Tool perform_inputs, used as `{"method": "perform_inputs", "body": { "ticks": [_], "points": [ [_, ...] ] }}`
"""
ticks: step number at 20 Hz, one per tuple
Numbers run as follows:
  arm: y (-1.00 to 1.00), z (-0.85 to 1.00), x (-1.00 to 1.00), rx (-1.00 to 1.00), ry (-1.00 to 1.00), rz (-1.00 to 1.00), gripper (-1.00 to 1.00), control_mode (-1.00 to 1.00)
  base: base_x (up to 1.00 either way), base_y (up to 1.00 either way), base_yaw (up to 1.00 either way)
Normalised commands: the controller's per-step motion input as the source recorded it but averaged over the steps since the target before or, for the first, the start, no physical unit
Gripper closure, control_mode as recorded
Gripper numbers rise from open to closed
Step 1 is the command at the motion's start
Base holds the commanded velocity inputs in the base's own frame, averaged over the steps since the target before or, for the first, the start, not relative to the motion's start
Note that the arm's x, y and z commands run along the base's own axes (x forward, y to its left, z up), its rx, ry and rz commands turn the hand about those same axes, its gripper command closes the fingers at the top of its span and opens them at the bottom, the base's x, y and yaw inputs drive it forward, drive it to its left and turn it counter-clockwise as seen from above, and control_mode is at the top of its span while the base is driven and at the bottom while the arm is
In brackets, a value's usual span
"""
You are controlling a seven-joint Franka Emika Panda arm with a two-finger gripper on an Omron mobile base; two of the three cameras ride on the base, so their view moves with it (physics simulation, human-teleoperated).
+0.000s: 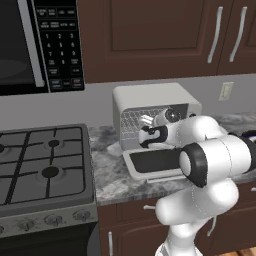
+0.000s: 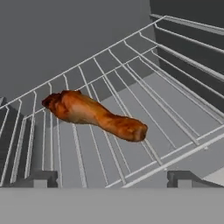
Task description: Open the toaster oven door. Place the bread on the bottom rack in the toaster oven and place the chicken drumstick on the top rack.
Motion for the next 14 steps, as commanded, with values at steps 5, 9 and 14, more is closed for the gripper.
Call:
{"method": "perform_inputs", "body": {
  "ticks": [5,9,14],
  "points": [
    [-0.08,0.48,-0.95,0.16,0.00,0.00,-1.00,-1.00,0.00,0.00,0.00],
    [-0.02,0.05,-0.55,0.07,-0.03,0.02,-1.00,-1.00,0.00,0.00,0.00],
    [-0.01,0.01,0.13,-0.04,-0.09,0.05,-1.00,-1.00,0.00,0.00,0.00]
  ]
}}
